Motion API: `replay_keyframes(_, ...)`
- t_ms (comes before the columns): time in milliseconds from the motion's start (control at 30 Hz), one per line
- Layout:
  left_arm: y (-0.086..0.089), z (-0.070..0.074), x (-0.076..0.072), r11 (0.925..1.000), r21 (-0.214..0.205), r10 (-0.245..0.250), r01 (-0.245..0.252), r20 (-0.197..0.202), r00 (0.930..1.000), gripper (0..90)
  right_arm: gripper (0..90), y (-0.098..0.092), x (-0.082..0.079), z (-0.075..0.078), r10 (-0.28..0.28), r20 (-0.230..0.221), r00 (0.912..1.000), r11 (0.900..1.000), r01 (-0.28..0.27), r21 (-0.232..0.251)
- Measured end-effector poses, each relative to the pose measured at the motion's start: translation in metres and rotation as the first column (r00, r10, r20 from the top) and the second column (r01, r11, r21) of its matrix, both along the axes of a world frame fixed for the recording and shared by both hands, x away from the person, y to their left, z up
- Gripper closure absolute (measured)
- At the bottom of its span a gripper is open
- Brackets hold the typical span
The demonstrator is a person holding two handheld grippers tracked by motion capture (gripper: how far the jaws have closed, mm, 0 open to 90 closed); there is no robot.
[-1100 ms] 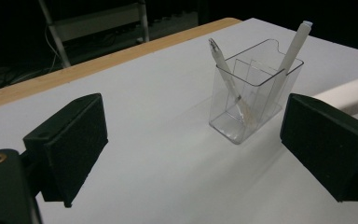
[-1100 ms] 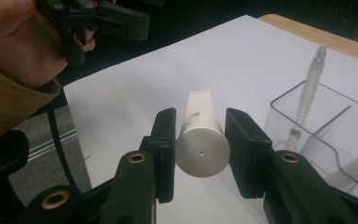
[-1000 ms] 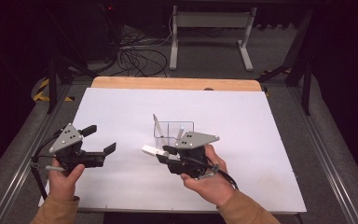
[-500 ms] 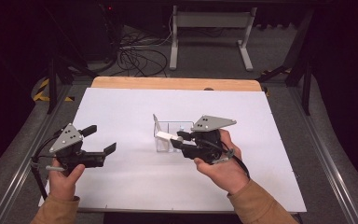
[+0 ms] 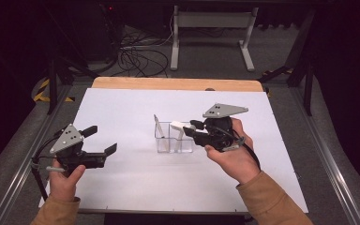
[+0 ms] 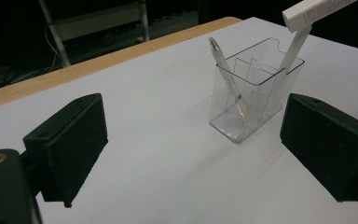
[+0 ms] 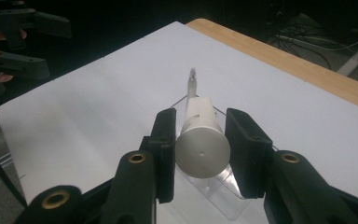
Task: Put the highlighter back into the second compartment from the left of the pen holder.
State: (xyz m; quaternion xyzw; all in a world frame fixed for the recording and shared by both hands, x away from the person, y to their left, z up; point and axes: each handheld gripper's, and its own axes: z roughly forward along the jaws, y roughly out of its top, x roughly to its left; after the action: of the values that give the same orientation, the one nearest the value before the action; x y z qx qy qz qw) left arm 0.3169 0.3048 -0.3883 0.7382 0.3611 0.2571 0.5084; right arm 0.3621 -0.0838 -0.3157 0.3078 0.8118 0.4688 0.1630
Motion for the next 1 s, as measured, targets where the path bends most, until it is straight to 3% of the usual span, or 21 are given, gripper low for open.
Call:
replay_keyframes(300, 0.000, 0.000, 0.000, 1.0000, -0.001, -0.001, 0.001, 0.000, 1.0000, 8.2, 65.8, -0.011, 0.011, 0.005, -0.055, 0.001, 0.9985, 0.9983, 0.055, -0.019)
replay_keyframes(733, 0.000, 0.000, 0.000, 1.0000, -0.002, 0.000, 0.000, 0.001, 1.0000, 8.2, 65.8, -0.018, 0.023, 0.002, -0.087, -0.040, 0.9954, 0.9943, 0.084, -0.066)
replay_keyframes(1000, 0.001, 0.000, 0.000, 1.0000, -0.001, 0.001, -0.001, 0.000, 1.0000, 8.2, 65.7, -0.019, 0.031, -0.002, -0.095, -0.088, 0.9915, 0.9904, 0.085, -0.108)
